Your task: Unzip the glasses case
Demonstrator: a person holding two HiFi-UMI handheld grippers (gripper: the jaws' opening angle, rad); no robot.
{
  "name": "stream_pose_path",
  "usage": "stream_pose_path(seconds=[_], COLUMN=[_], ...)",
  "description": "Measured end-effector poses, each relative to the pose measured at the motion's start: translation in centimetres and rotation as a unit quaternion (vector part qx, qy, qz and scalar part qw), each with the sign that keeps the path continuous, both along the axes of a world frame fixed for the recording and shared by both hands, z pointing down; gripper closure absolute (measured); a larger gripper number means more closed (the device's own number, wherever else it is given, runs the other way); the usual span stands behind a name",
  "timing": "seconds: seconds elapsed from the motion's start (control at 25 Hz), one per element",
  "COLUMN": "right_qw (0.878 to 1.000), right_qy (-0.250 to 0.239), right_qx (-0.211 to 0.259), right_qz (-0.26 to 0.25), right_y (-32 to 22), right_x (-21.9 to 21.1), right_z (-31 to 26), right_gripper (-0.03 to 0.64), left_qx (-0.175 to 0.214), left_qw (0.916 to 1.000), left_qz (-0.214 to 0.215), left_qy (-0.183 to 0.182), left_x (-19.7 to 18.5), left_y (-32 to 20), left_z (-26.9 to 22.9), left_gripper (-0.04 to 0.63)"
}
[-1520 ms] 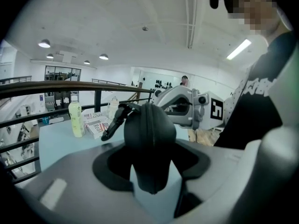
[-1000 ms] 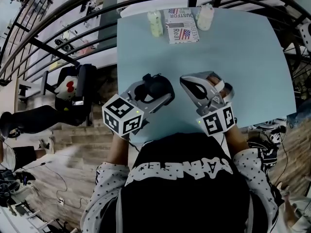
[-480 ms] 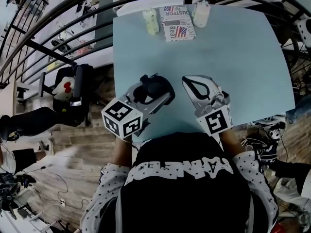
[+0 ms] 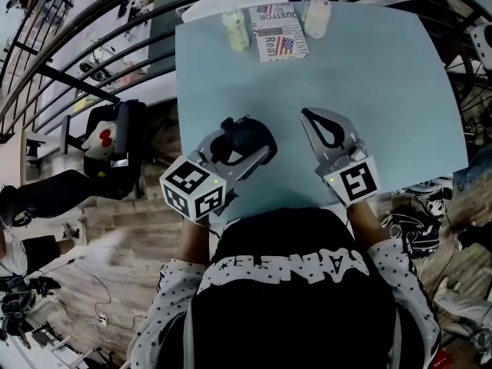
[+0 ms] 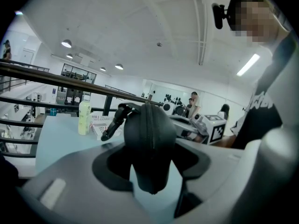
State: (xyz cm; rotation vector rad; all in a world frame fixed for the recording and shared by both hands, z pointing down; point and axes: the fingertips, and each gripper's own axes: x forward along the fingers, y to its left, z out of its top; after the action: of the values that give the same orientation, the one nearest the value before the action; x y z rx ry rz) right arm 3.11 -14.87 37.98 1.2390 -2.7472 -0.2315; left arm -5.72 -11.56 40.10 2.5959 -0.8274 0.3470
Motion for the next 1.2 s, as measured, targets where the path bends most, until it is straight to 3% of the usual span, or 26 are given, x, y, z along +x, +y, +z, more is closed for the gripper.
stream_pose_path(seconds=[1.2], right_qw=[0.999], right_qy=[-0.03], right_qx=[-0.011], right_qz=[-0.018], right_y=[1.0], right_x=[-0.6], right_z=[-0.7], right_gripper=[0.612], left_qx=[0.007], left_qw=[0.9999], left_qz=[-0.009], left_qy=[-0.013], left_x=[0.5], left_y=[0.2], left_z=[0.0], left_gripper=[0.595])
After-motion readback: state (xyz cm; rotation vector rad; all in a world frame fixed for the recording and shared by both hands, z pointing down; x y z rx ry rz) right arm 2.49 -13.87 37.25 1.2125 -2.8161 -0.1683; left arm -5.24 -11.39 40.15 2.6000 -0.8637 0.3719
